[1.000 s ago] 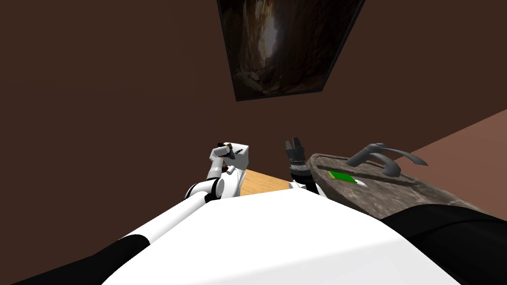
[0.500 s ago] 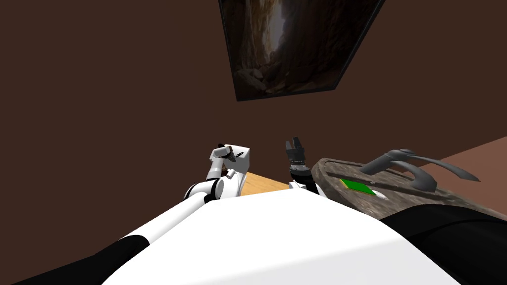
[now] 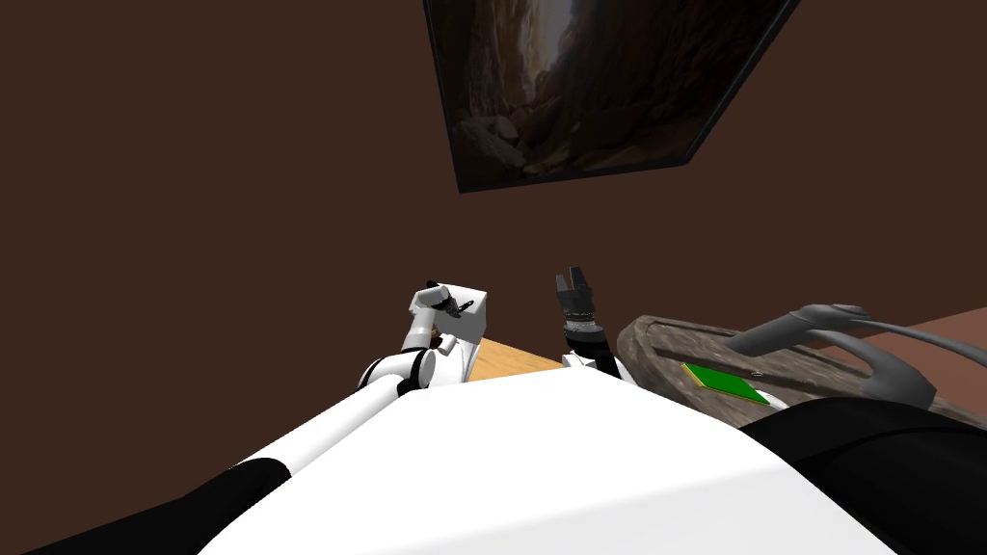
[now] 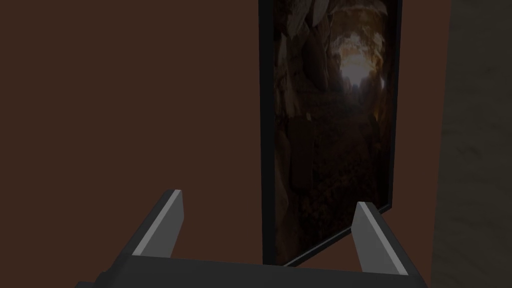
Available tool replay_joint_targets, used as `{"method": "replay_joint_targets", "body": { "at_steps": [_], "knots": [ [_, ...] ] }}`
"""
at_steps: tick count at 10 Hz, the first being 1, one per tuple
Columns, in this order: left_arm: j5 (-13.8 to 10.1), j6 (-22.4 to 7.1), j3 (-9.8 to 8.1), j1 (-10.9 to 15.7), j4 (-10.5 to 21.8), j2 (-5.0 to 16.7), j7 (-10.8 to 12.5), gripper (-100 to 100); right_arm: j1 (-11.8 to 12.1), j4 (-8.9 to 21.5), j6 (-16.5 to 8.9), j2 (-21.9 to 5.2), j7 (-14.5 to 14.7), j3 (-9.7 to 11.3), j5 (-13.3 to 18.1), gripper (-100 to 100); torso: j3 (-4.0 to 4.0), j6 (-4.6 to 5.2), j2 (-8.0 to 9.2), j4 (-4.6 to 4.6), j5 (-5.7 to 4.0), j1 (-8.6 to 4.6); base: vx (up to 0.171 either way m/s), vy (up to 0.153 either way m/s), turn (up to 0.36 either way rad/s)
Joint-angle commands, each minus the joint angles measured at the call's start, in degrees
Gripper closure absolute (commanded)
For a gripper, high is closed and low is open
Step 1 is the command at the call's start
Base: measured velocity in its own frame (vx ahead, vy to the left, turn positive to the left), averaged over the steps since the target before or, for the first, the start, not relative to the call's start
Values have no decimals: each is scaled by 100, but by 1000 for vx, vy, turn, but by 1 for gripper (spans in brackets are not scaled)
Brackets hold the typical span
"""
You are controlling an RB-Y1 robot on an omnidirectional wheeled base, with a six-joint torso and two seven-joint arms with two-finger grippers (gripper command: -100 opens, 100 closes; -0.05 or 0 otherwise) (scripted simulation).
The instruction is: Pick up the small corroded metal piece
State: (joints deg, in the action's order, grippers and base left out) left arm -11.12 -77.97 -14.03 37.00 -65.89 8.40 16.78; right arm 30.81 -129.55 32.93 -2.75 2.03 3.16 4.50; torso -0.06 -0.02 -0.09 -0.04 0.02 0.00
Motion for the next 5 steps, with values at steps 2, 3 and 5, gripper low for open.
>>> {"method": "replay_joint_targets", "body": {
  "at_steps": [2,3,5],
  "knots": [
    [9,229,15,-69,145,-31,-26,-100,0,0,0,0,0,0,0,0,1,0,2,1,0,0,33,0,-13],
    [13,343,22,-104,217,-46,-39,-100,0,0,0,0,0,0,0,0,2,0,3,1,0,-1,28,-6,-9],
    [5,285,14,-89,180,-32,-40,100,0,0,0,0,0,0,0,0,6,0,9,3,-1,-2,6,-2,-1]
  ]
}}
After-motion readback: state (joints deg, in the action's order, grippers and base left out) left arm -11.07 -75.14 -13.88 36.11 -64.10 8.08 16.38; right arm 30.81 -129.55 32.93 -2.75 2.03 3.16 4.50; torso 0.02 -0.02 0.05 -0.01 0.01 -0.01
